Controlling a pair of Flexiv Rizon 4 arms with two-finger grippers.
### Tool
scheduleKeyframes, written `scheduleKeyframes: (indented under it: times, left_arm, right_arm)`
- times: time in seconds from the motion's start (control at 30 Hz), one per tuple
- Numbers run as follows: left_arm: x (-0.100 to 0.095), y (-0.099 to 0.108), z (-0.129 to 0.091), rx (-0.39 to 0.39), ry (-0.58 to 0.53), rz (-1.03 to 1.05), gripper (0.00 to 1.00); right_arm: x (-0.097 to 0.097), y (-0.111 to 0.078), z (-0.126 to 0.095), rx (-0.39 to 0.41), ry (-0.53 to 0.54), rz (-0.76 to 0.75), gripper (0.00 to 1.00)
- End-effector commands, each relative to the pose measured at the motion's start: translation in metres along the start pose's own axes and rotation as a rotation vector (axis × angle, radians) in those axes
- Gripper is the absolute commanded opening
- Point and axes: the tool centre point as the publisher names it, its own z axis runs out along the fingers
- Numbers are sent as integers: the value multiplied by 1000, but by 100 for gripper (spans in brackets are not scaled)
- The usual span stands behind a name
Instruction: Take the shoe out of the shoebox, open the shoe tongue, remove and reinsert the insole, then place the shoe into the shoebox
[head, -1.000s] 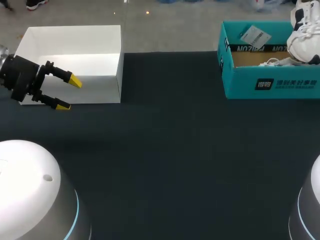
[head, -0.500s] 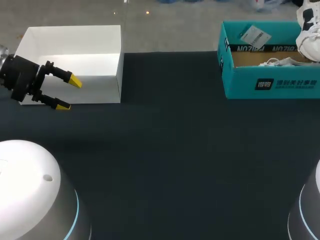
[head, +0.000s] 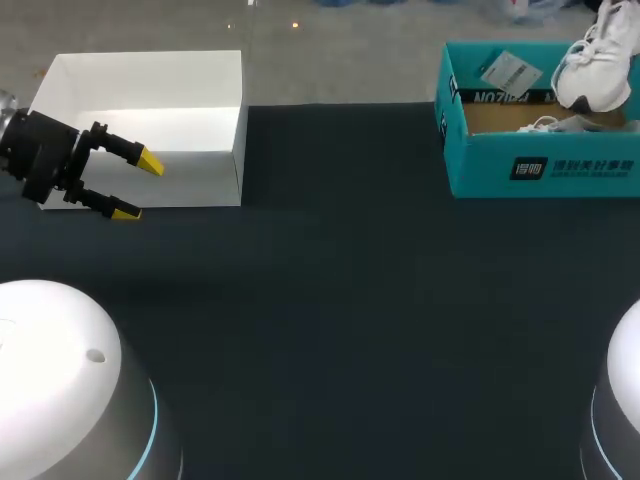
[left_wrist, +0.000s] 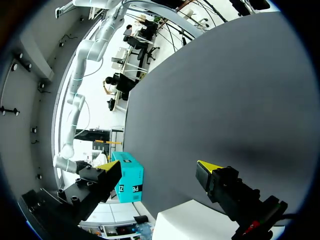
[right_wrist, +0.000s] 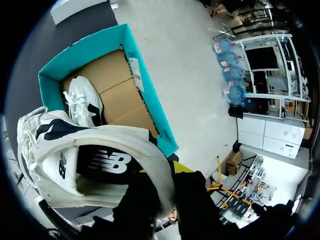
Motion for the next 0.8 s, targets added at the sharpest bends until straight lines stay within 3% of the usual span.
scheduleKeyframes:
  times: [0.03, 0.73, 0.8]
  left_arm:
    - [0, -1, 0, -2, 4, 0, 100]
    - [0, -1, 0, -2, 4, 0, 100]
    - [0, -1, 0, -2, 4, 0, 100]
  right_arm:
    - [-8, -1, 3, 153, 298, 464, 0]
    - [-8, -1, 3, 153, 298, 464, 0]
    - [0, -4, 5, 192, 314, 524, 0]
